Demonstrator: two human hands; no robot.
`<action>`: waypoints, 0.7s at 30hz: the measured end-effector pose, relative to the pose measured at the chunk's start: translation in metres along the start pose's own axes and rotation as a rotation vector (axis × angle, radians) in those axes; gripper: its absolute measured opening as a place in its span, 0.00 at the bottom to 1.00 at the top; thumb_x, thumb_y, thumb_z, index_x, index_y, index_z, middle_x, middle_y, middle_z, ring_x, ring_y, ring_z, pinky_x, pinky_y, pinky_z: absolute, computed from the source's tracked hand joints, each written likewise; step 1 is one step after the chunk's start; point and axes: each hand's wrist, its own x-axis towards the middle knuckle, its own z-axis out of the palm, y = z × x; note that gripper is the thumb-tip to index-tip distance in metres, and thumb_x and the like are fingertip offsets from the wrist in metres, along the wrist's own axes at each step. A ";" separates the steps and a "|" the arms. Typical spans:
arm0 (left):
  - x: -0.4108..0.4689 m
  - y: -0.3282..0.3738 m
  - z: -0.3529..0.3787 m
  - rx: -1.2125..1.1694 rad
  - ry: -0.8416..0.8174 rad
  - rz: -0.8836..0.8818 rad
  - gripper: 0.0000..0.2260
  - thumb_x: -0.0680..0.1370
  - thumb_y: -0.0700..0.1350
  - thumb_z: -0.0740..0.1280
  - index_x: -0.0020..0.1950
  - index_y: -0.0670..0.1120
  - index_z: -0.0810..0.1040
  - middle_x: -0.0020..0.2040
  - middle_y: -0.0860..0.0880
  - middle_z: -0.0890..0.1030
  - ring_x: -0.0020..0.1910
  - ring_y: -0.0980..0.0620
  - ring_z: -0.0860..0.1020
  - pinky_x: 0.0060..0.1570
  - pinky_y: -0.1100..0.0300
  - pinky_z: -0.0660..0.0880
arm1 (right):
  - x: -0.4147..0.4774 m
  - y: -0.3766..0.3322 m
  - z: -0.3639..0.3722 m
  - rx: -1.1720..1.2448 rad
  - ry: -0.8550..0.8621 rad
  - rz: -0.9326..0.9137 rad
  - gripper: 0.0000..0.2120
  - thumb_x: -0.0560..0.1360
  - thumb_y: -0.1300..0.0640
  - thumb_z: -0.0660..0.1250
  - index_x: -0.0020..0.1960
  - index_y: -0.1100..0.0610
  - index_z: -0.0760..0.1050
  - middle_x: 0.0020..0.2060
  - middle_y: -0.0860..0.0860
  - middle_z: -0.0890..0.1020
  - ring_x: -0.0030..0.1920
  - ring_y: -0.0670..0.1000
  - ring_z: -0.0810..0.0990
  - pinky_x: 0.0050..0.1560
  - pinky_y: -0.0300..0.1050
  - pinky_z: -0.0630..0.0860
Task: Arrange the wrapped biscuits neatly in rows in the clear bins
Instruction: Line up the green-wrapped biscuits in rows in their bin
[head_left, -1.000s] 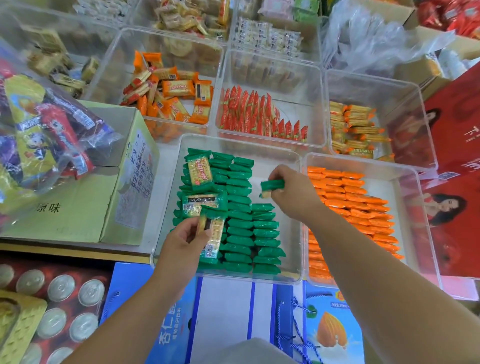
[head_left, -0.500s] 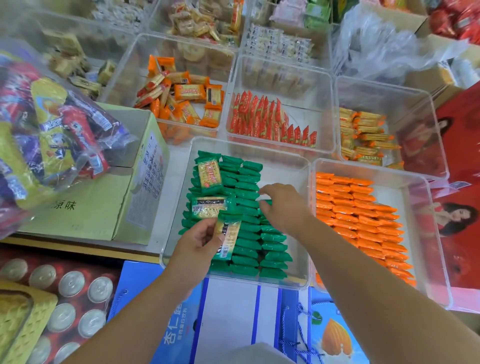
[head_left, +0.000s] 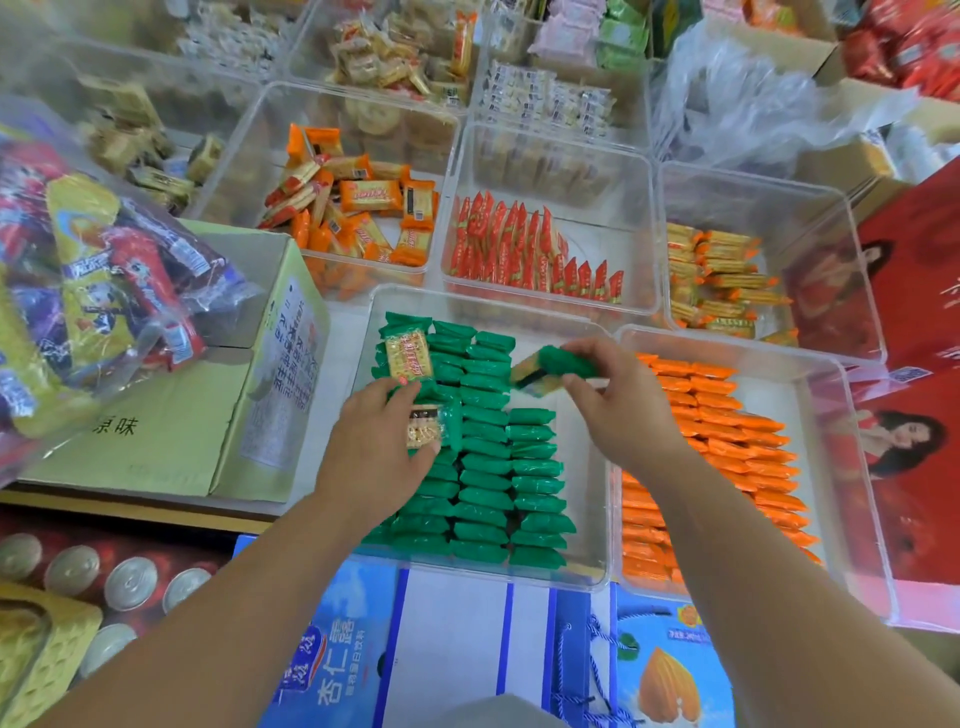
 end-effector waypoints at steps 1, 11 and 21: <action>0.004 -0.001 0.001 0.074 -0.072 -0.012 0.35 0.77 0.53 0.73 0.80 0.46 0.63 0.78 0.42 0.62 0.75 0.41 0.62 0.73 0.47 0.63 | 0.007 0.002 -0.002 -0.103 0.043 -0.041 0.12 0.79 0.61 0.67 0.60 0.49 0.77 0.52 0.43 0.79 0.52 0.44 0.76 0.46 0.33 0.72; 0.032 0.001 0.009 0.268 -0.186 -0.051 0.45 0.72 0.49 0.76 0.82 0.56 0.53 0.78 0.40 0.54 0.67 0.38 0.68 0.67 0.47 0.69 | 0.043 0.021 0.049 -0.636 -0.359 0.043 0.19 0.74 0.70 0.63 0.62 0.55 0.73 0.54 0.56 0.77 0.50 0.59 0.78 0.44 0.48 0.73; 0.042 0.008 0.003 0.236 -0.265 -0.163 0.43 0.67 0.48 0.78 0.79 0.54 0.63 0.78 0.39 0.45 0.62 0.37 0.73 0.61 0.49 0.75 | 0.032 0.035 0.064 -0.515 -0.460 0.183 0.23 0.80 0.59 0.59 0.74 0.56 0.68 0.73 0.58 0.71 0.75 0.59 0.65 0.70 0.55 0.70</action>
